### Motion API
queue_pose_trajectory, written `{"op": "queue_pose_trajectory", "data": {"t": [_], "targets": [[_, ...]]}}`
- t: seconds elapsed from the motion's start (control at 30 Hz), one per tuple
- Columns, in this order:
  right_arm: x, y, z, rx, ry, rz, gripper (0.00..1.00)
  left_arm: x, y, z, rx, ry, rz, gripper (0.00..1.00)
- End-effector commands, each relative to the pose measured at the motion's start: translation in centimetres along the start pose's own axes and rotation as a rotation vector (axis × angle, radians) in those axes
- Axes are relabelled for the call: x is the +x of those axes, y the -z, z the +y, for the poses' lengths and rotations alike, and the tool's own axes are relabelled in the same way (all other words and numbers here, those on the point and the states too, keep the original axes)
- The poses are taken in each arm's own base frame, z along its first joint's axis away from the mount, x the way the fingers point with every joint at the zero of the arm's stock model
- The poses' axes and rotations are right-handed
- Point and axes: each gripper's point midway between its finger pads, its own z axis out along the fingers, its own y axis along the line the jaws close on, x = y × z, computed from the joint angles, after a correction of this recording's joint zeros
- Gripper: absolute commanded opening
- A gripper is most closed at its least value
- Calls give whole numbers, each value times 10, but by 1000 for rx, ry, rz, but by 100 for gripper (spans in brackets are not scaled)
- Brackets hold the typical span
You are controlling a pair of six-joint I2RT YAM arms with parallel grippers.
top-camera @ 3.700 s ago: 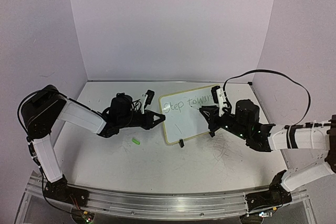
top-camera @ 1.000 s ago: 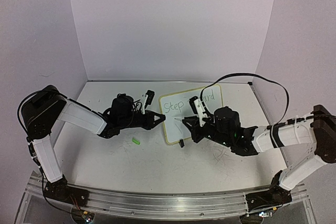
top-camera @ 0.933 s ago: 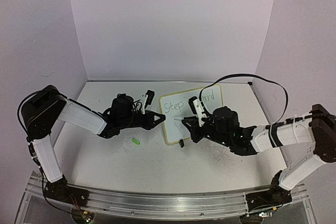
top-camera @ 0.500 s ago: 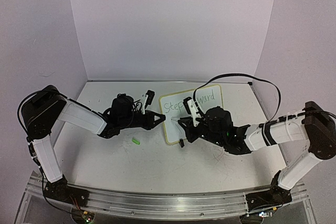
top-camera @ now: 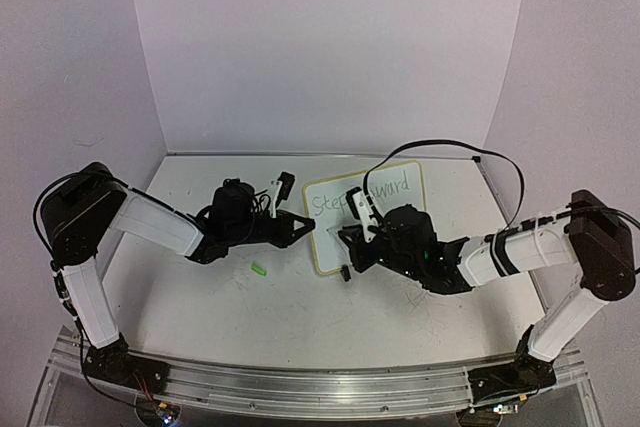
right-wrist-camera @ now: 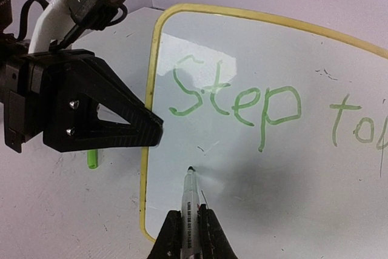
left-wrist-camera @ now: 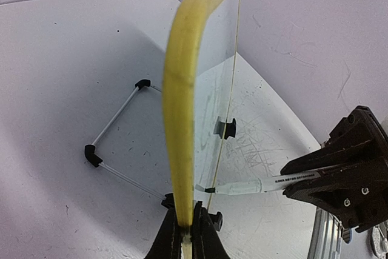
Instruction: Write a sentence on the whiteboard
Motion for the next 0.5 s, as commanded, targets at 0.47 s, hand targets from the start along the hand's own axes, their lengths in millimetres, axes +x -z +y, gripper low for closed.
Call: {"op": "queue_pose_trajectory", "data": {"t": [0.47], "targets": [[-21, -7, 10, -15, -8, -50, 0, -11, 2, 1, -42, -38, -18, 0]]}}
